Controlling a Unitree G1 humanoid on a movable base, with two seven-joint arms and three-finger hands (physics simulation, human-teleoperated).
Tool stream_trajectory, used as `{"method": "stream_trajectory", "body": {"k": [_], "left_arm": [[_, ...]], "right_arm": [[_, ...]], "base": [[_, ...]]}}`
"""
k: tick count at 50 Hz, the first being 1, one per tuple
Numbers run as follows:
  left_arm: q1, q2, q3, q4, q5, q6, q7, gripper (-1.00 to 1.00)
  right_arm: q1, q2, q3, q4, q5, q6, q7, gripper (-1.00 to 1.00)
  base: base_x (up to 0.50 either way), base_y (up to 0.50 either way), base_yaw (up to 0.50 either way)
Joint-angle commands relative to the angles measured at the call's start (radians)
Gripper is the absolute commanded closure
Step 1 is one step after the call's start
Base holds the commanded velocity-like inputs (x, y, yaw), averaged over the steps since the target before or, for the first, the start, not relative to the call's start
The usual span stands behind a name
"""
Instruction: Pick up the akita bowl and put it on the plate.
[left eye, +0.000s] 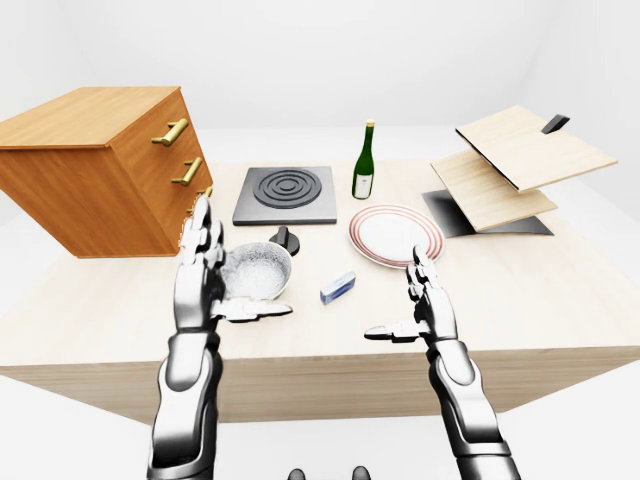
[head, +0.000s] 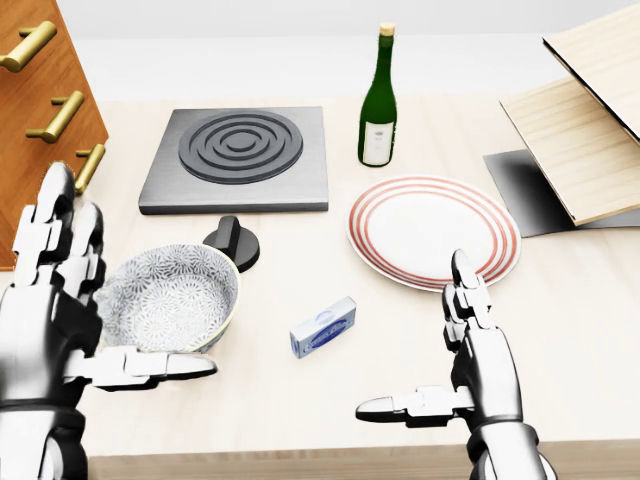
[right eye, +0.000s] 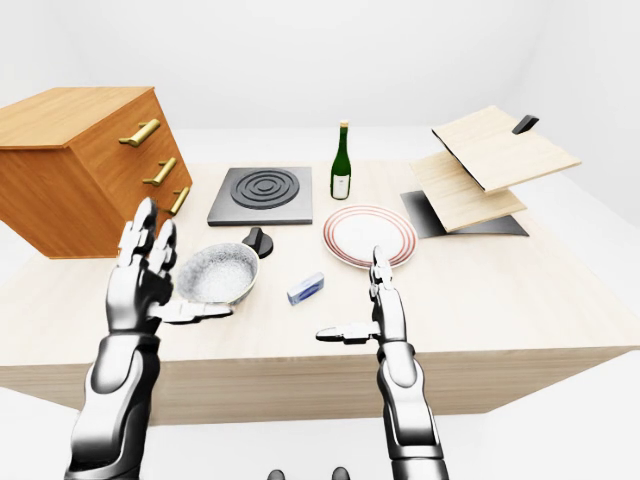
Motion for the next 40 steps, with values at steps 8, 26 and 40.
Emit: {"method": "stream_trajectory", "body": {"k": [8,26,40], "left_arm": [[-0.24,0.516,0.244,-0.722,-0.78,0.0,0.53,-1.0],[-0.229,0.504,0.26,-0.722,-0.783,0.0,0.524,-1.0],[-0.227,0.507,0.261,-0.722,-0.795,0.0,0.533,-1.0]], "right_arm": [[-0.005,0.0,-0.008,-0.004,0.004,-0.003,-0.012,-1.0],[0.001,-0.01,0.001,-0.039,-0.039,0.025,-0.024,-1.0],[0.001,-0.004,-0.004,-0.034,-0.046,0.017,-0.02,-1.0]], "base": [[0.0,0.0,0.0],[0.0,0.0,0.0],[0.0,0.0,0.0]]}}
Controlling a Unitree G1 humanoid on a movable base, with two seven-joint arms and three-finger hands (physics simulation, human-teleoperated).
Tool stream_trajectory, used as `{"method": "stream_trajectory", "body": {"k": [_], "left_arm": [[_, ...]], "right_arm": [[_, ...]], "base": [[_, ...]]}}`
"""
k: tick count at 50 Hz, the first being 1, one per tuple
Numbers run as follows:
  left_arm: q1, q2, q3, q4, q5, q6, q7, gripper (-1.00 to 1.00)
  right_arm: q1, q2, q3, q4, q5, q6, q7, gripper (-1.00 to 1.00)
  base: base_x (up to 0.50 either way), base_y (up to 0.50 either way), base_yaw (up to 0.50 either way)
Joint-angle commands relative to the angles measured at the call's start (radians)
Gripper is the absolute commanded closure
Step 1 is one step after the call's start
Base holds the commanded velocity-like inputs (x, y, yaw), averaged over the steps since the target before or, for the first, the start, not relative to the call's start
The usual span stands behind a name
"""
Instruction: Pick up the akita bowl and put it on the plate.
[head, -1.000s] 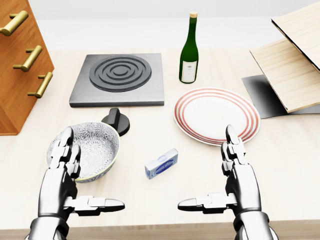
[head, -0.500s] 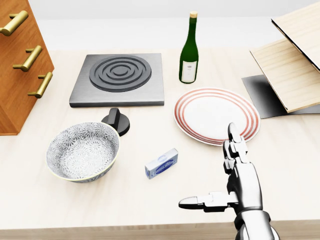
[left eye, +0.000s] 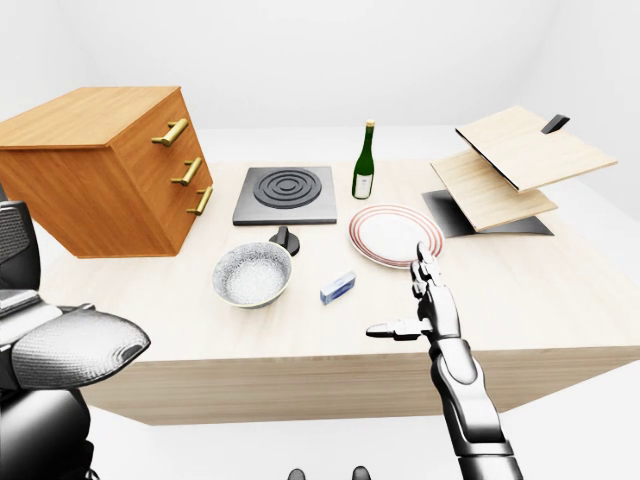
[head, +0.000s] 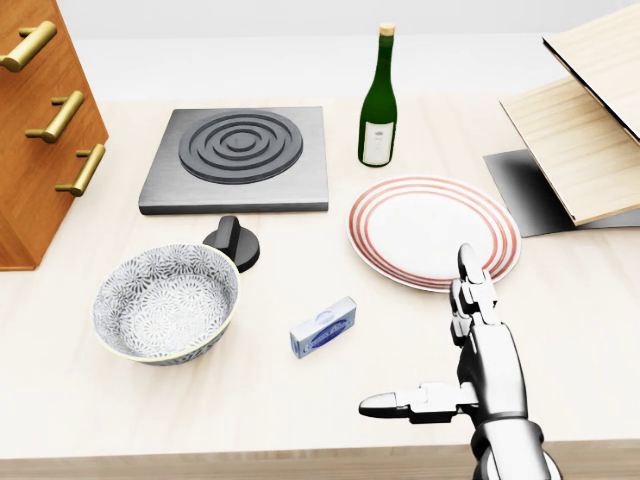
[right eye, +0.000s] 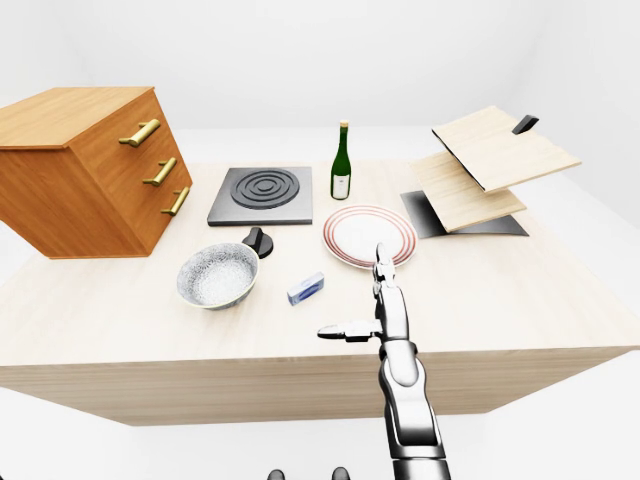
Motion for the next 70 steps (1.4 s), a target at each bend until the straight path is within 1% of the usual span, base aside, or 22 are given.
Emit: {"method": "stream_trajectory", "body": {"k": [1,21,22,24,26,27,28,32,35,39,42,44,45,46,49,53,57,59,60,64,68,70], "left_arm": [[-0.003,0.007,0.008,-0.013,-0.019,0.0,0.01,-1.0],[-0.003,0.007,0.008,-0.013,-0.019,0.0,0.01,-1.0],[-0.003,0.01,0.009,-0.013,-0.024,0.0,0.013,-1.0],[-0.008,0.025,0.016,-0.013,-0.051,0.0,0.035,-1.0],[-0.004,0.02,0.019,-0.013,-0.056,0.0,0.04,-1.0],[-0.004,0.018,0.019,-0.013,-0.055,0.0,0.039,-1.0],[-0.005,0.01,0.013,-0.013,-0.048,0.0,0.037,-1.0],[-0.014,0.008,0.012,-0.013,-0.06,0.0,0.043,-1.0],[-0.016,0.013,0.015,-0.013,-0.068,0.0,0.043,-1.0],[-0.014,0.013,0.011,-0.013,-0.07,0.0,0.043,-1.0],[-0.013,0.013,0.012,-0.013,-0.073,0.0,0.043,-1.0],[-0.005,0.0,0.003,-0.013,-0.046,0.0,0.04,-1.0],[-0.003,-0.005,0.001,-0.013,-0.037,0.0,0.031,-1.0],[-0.008,-0.003,0.005,-0.013,-0.046,0.0,0.04,-1.0],[-0.003,-0.009,0.004,-0.013,-0.033,0.0,0.029,-1.0],[-0.006,0.01,0.001,-0.013,-0.055,0.0,0.043,-1.0],[-0.007,0.001,0.008,-0.013,-0.052,0.0,0.043,-1.0],[-0.002,0.0,0.004,-0.013,-0.038,0.0,0.037,-1.0],[-0.007,0.011,0.007,-0.013,-0.054,0.0,0.043,-1.0],[-0.006,0.0,0.003,-0.013,-0.043,0.0,0.043,-1.0],[-0.007,0.013,0.007,-0.013,-0.067,0.0,0.043,-1.0],[0.001,0.001,0.0,-0.013,-0.045,0.0,0.043,-1.0]], "right_arm": [[0.001,0.0,-0.001,-0.003,-0.012,0.004,-0.002,-1.0],[0.001,0.0,-0.001,-0.003,-0.013,0.004,-0.001,-1.0],[-0.004,0.004,-0.01,-0.002,0.005,-0.006,-0.005,-1.0],[0.014,0.005,-0.007,-0.061,0.036,0.033,0.015,-1.0],[0.003,-0.001,-0.016,-0.036,0.036,0.009,0.014,-1.0],[0.003,-0.001,-0.016,-0.034,0.037,0.008,0.014,-1.0],[0.006,-0.005,-0.011,-0.053,0.019,-0.015,0.009,-1.0],[0.008,-0.006,-0.004,-0.058,0.005,0.007,0.011,-1.0],[0.007,-0.001,-0.011,-0.058,0.01,0.004,0.008,-1.0],[0.004,-0.003,-0.018,-0.057,0.03,0.003,0.01,-1.0],[-0.006,-0.008,-0.026,-0.028,0.018,-0.014,-0.004,-1.0],[0.003,-0.003,-0.024,-0.059,0.035,0.016,0.005,-1.0],[0.007,-0.003,-0.018,-0.063,0.033,0.02,0.01,-1.0],[0.006,-0.003,-0.015,-0.05,0.026,0.003,0.008,-1.0],[0.009,-0.004,-0.016,-0.065,0.024,0.009,0.009,-1.0],[0.004,-0.005,-0.018,-0.039,0.014,-0.012,0.007,-1.0],[0.006,-0.003,-0.02,-0.063,0.013,0.007,0.001,-1.0],[-0.001,-0.006,-0.024,-0.039,0.015,-0.008,0.002,-1.0],[0.003,-0.005,-0.022,-0.055,0.014,0.003,0.001,-1.0],[0.0,-0.006,-0.019,-0.034,0.007,-0.007,0.001,-1.0],[0.001,-0.006,-0.02,-0.035,0.011,-0.005,0.005,-1.0],[0.001,-0.006,-0.021,-0.042,0.013,0.0,0.006,-1.0]], "base": [[0.0,0.0,0.0],[0.0,0.0,0.0],[0.0,0.0,0.0],[0.0,0.0,0.0],[0.0,0.0,0.0],[0.0,0.0,0.0],[0.0,0.0,0.0],[0.0,0.0,0.0],[0.0,0.0,0.0],[0.5,0.0,0.0],[0.5,0.0,0.0],[0.5,0.04,0.0],[0.5,0.07,0.0],[0.5,0.07,0.0],[0.5,0.07,0.0],[0.5,0.07,0.0],[0.5,0.07,0.0],[0.5,0.06,0.0],[0.5,0.07,0.0],[0.5,0.07,0.0],[0.5,0.06,0.0],[0.5,0.06,0.0]]}}
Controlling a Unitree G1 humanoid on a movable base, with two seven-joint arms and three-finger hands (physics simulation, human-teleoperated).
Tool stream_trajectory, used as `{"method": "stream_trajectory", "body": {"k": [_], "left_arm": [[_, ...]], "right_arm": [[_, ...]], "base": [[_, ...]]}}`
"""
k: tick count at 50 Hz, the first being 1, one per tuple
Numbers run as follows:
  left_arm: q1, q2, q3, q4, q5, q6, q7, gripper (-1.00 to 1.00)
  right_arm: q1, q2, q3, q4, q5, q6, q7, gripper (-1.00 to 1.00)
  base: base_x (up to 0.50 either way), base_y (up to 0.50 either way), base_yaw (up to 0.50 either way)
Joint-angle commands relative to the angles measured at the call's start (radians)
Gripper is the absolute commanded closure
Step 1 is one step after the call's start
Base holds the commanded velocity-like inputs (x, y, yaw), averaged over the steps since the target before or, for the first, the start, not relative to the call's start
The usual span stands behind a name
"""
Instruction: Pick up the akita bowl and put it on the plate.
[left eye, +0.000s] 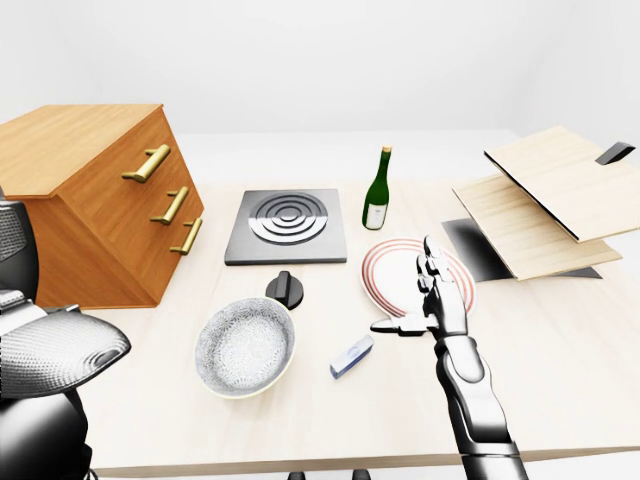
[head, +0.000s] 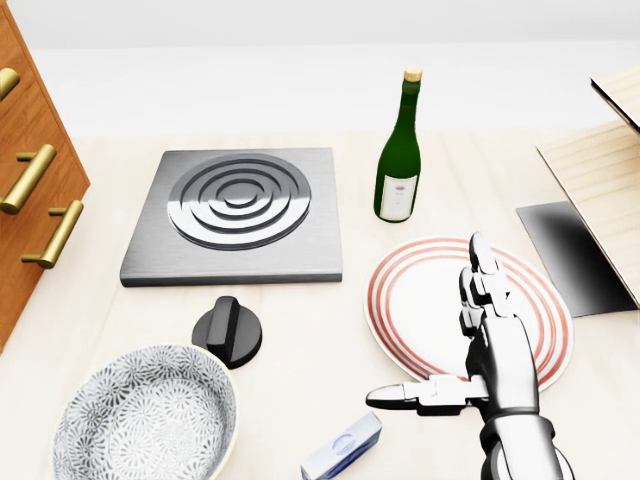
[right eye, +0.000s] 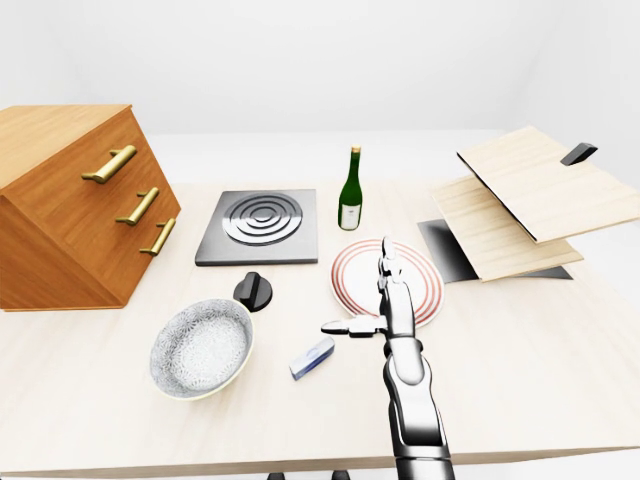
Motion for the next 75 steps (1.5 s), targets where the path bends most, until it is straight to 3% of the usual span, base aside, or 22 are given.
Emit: {"method": "stream_trajectory", "body": {"k": [1,9,11,12,15,16,18,24,33,37,42,47,48,49,51,52,53,62,69,75], "left_arm": [[0.005,-0.01,-0.004,-0.002,0.014,0.0,-0.001,-1.0],[0.01,-0.001,-0.016,-0.002,0.011,0.0,0.0,-1.0],[0.01,-0.003,-0.018,-0.002,0.014,0.0,0.0,-1.0],[0.015,0.007,-0.03,-0.002,0.013,0.0,0.0,-1.0],[0.011,0.02,-0.021,-0.002,-0.006,0.0,0.0,-1.0],[0.036,0.029,-0.063,-0.002,0.024,0.0,0.0,-1.0],[0.037,0.032,-0.068,-0.002,0.026,0.0,0.0,-1.0],[0.038,0.036,-0.067,-0.002,0.017,0.0,0.0,-1.0],[0.036,0.029,-0.063,-0.002,0.019,0.0,0.0,-1.0],[0.04,0.029,-0.066,-0.002,0.023,0.0,0.0,-1.0],[0.035,0.033,-0.066,-0.002,0.014,0.0,0.0,-1.0],[0.032,0.017,-0.055,-0.002,0.018,0.0,0.0,-1.0],[0.028,0.021,-0.05,-0.002,0.007,0.0,0.0,-1.0],[0.026,0.024,-0.049,-0.002,-0.004,0.0,0.0,-1.0],[0.029,0.024,-0.054,-0.002,0.001,0.0,0.0,-1.0],[0.029,0.024,-0.055,-0.002,0.0,0.0,0.0,-1.0],[0.029,0.027,-0.056,-0.002,-0.002,0.0,0.0,-1.0],[0.026,0.021,-0.048,-0.002,-0.011,0.0,0.0,-1.0],[0.025,0.007,-0.041,-0.002,-0.004,0.0,0.0,-1.0],[0.026,0.014,-0.043,-0.002,-0.011,0.0,0.0,-1.0]], "right_arm": [[0.003,-0.001,-0.002,0.003,-0.002,0.002,0.0,-1.0],[0.001,0.0,-0.001,0.019,-0.007,0.009,-0.01,-1.0],[-0.006,-0.001,-0.003,0.045,-0.011,0.029,-0.017,-1.0],[-0.028,-0.007,-0.009,0.026,-0.036,0.071,-0.045,-1.0],[-0.047,-0.025,0.007,-0.011,-0.102,0.072,-0.044,-1.0],[-0.418,-0.211,0.007,-0.375,-0.451,0.072,0.368,-1.0],[-0.49,-0.2,0.026,-0.428,-0.541,0.072,0.462,-1.0],[-0.52,-0.159,0.009,-0.436,-0.609,0.072,0.532,-1.0],[-0.579,-0.167,0.003,-0.442,-0.644,0.072,0.586,-1.0],[-0.552,-0.177,0.012,-0.415,-0.682,0.072,0.608,-1.0],[-0.438,-0.23,0.024,-0.296,-0.818,0.072,0.549,-1.0],[-0.431,-0.204,0.0,-0.263,-0.898,0.072,0.569,-1.0],[-0.435,-0.223,0.0,-0.251,-0.932,0.03,0.546,-1.0],[-0.432,-0.214,-0.005,-0.253,-0.945,0.019,0.564,-1.0],[-0.433,-0.235,-0.004,-0.228,-0.996,-0.078,0.539,-1.0],[-0.428,-0.215,-0.013,-0.233,-0.991,-0.076,0.555,-1.0],[-0.426,-0.221,-0.012,-0.222,-1.016,-0.102,0.546,-1.0],[-0.433,-0.229,-0.016,-0.195,-1.087,-0.102,0.515,-1.0],[-0.436,-0.172,0.002,-0.284,-1.096,-0.102,0.605,-1.0],[-0.384,-0.107,0.065,-0.367,-1.121,-0.102,0.642,-1.0]], "base": [[0.5,0.07,0.0],[0.5,0.06,0.0],[0.46,0.04,0.0],[0.0,0.0,0.0],[0.0,0.0,0.0],[0.0,0.0,0.0],[0.0,0.0,0.0],[0.0,0.0,0.0],[0.0,0.0,0.0],[0.0,0.0,0.0],[0.0,0.0,0.0],[0.0,0.0,0.0],[0.0,0.0,0.0],[0.0,0.0,0.0],[0.0,0.0,0.0],[0.0,0.0,0.0],[0.0,0.0,0.0],[0.0,0.0,0.0],[0.0,0.0,0.0],[0.0,0.0,0.0]]}}
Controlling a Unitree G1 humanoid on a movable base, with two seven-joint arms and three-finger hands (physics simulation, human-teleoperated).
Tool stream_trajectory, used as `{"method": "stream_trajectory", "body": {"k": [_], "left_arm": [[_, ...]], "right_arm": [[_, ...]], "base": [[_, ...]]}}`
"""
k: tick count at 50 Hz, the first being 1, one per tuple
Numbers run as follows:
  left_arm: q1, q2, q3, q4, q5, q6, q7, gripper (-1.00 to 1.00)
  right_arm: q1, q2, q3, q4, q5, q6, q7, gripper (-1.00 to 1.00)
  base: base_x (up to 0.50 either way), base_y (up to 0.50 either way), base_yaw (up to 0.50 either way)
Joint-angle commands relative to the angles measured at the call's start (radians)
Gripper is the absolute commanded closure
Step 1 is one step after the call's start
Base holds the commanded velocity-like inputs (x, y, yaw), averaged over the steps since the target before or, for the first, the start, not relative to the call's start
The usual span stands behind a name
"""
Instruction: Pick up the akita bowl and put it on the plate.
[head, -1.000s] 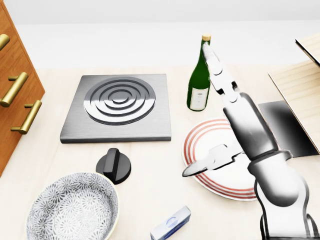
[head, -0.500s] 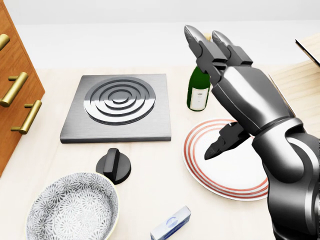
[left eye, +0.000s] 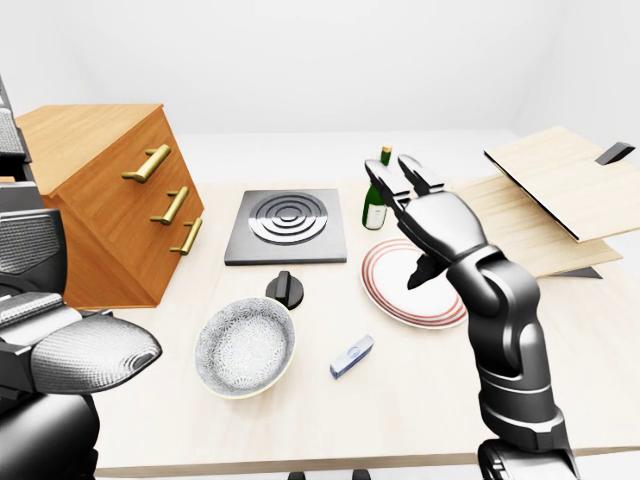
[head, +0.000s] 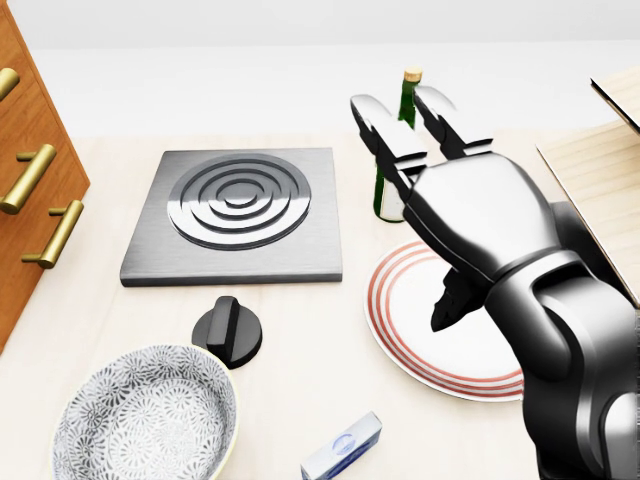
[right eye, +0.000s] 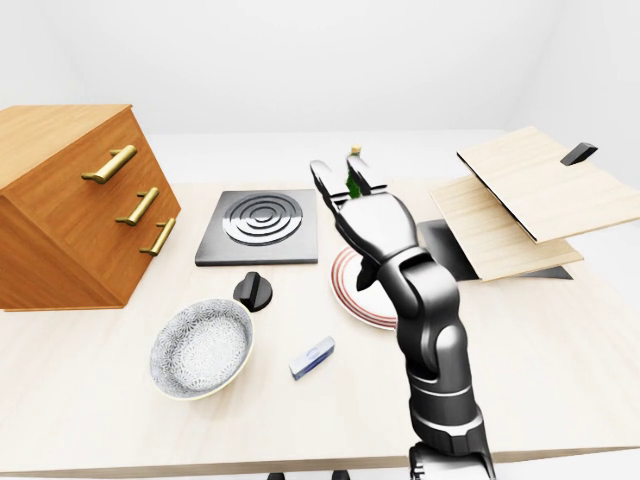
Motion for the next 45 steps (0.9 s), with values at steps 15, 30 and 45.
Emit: {"method": "stream_trajectory", "body": {"k": [15,30,45], "left_arm": [[-0.045,-0.039,0.074,0.0,-0.331,0.0,0.0,-1.0],[-0.036,0.007,0.073,0.0,-0.34,0.0,0.0,-1.0],[-0.036,-0.015,0.085,0.0,-0.336,0.0,0.0,-1.0]], "right_arm": [[0.161,0.261,0.259,-0.205,-0.154,0.0,0.096,-1.0],[0.372,0.328,0.529,-0.232,-0.27,0.0,0.026,-1.0],[0.466,0.32,0.765,-0.226,-0.338,0.0,-0.02,-1.0]], "base": [[0.0,0.0,0.0],[0.0,0.0,0.0],[0.0,0.0,0.0]]}}
